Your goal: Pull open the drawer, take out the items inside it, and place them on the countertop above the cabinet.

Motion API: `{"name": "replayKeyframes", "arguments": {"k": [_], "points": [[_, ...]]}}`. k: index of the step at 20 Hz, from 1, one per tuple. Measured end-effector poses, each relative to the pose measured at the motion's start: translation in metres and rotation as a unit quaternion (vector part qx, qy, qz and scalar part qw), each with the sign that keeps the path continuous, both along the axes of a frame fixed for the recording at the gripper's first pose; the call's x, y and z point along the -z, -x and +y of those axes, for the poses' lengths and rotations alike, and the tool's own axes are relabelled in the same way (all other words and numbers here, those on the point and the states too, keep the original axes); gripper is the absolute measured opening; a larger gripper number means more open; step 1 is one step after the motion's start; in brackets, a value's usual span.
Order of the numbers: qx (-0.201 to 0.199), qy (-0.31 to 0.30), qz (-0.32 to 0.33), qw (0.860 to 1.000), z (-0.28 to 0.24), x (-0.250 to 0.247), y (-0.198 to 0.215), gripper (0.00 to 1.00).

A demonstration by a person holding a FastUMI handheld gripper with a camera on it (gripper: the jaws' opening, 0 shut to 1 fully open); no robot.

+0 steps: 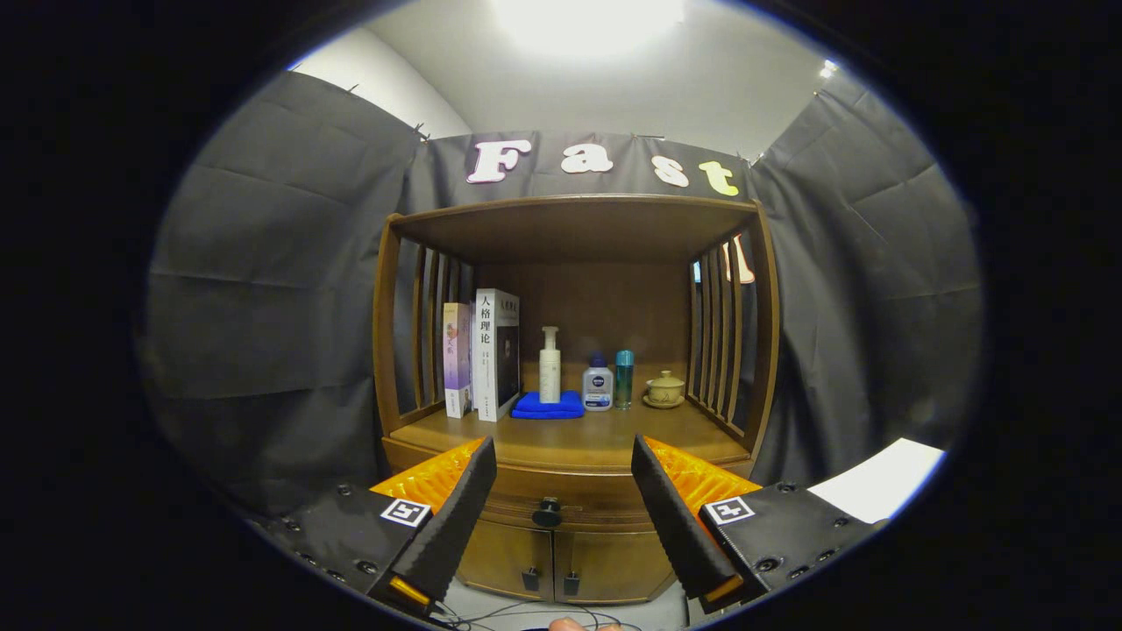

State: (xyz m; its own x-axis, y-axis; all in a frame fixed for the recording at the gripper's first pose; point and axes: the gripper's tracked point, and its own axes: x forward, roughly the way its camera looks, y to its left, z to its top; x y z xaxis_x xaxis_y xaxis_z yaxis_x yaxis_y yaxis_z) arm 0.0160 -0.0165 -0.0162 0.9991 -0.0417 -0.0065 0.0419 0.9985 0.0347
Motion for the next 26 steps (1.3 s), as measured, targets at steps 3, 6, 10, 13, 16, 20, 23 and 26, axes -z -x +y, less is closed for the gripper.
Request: {"name": "replayKeyframes", "arguments": {"k": [3,6,10,13,16,20,23,26], "points": [[0.007,-0.011,0.009,1.000,-0.007,0.015,-0.014,0.98],[0.005,-0.028,0.022,0.999,-0.009,0.034,-0.032,0.98],[0.006,-0.023,0.041,0.999,-0.008,0.062,-0.058,0.98],[0.001,-0.017,0.068,0.998,-0.001,0.091,-0.080,0.98],[-0.002,-0.026,0.085,0.996,0.006,0.113,-0.100,0.98],[0.003,-0.027,0.112,0.993,0.010,0.146,-0.123,0.98],[0.003,-0.024,0.133,0.991,0.012,0.170,-0.138,0.98],[0.009,-0.016,0.145,0.989,0.011,0.188,-0.146,0.98]]}}
